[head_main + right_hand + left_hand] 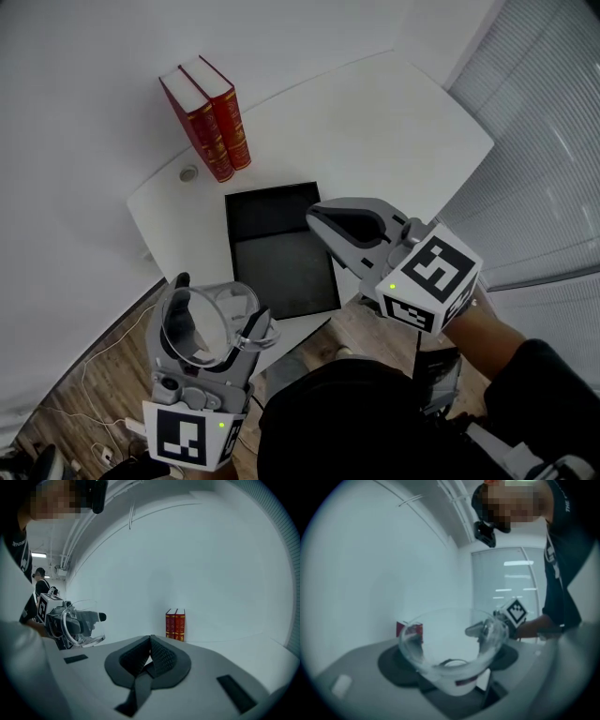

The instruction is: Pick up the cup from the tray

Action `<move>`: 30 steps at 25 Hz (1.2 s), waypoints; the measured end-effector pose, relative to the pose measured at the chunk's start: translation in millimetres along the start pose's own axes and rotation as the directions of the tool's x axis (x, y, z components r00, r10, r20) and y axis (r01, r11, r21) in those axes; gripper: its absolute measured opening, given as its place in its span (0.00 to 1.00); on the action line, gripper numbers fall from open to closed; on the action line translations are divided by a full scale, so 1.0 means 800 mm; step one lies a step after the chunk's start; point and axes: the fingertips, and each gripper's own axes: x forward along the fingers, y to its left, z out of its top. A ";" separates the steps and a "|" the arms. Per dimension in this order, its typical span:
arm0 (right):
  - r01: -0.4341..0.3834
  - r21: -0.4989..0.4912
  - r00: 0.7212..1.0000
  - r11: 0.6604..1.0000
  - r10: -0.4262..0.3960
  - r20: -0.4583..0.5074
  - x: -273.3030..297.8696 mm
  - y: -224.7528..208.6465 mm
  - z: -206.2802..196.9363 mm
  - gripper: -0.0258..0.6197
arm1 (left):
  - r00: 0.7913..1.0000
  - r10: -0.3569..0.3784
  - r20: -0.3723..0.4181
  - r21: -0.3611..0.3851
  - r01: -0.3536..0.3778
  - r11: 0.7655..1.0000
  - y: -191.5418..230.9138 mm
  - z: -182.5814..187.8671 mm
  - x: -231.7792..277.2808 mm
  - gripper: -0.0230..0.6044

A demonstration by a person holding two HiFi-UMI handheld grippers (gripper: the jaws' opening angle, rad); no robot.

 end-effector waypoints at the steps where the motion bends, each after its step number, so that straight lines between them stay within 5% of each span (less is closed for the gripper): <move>1: 0.000 0.000 1.000 1.000 0.000 0.002 -0.008 -0.001 -0.002 0.06 | 1.000 0.004 0.002 0.003 -0.004 1.000 -0.008 0.001 -0.001 0.68; 30: -0.032 -0.037 0.994 0.999 0.035 0.101 -0.241 0.046 -0.034 0.06 | 0.993 0.118 0.019 0.018 -0.118 0.993 -0.237 0.017 -0.093 0.68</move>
